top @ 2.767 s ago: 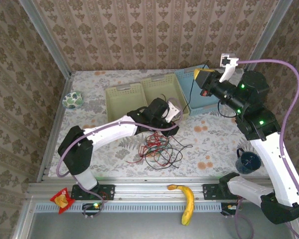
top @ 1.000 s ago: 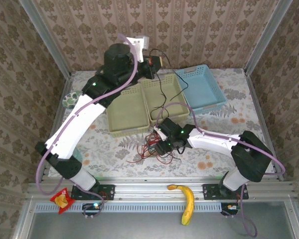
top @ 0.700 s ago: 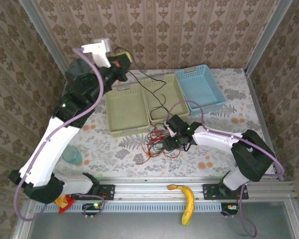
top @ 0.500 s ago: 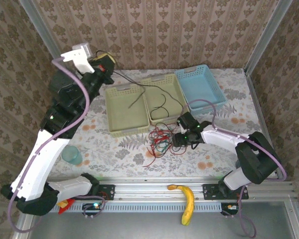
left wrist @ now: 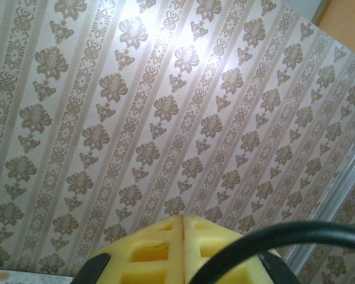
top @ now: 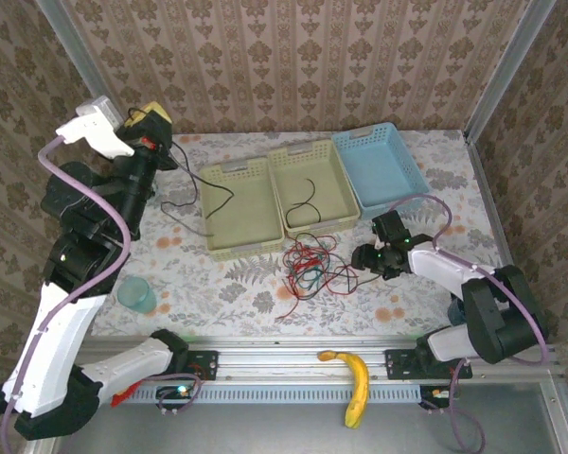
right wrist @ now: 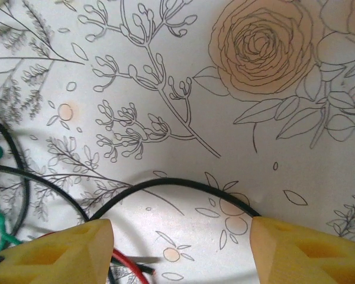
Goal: Untangle the cables
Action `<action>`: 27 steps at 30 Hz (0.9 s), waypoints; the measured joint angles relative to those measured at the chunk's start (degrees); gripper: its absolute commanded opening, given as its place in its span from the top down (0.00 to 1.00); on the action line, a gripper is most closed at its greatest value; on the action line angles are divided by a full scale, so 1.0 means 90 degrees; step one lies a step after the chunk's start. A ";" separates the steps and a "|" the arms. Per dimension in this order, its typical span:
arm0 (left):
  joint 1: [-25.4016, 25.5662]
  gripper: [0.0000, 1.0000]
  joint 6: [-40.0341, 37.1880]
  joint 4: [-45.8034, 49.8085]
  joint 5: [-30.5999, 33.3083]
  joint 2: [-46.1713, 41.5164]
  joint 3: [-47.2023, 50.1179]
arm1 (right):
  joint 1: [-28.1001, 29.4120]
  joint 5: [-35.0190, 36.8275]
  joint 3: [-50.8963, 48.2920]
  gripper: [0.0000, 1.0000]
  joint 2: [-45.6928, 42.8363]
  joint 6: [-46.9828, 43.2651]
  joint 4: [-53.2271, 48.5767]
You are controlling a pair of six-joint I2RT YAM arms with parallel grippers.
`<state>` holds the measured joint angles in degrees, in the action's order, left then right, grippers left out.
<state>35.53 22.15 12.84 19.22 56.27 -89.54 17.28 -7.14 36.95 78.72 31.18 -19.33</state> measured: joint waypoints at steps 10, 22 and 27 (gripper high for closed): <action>-0.0466 1.00 0.0104 0.0342 -0.1319 0.1996 -0.2171 | -0.0002 -0.0525 -0.0396 0.36 -0.1069 0.0284 0.0712; -0.0690 1.00 0.1489 0.0981 -0.3927 0.6555 -0.7543 | -0.0005 -0.0083 -0.0578 0.35 -0.2210 0.0398 0.0777; -0.0423 1.00 0.1637 0.0957 -0.3971 0.6489 -0.4969 | -0.0005 0.0078 -0.0578 0.35 -0.2402 0.0376 0.0629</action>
<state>31.73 36.88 21.45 -16.51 114.67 -134.26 17.23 -6.44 31.75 57.10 34.57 -13.67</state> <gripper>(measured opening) 0.062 0.646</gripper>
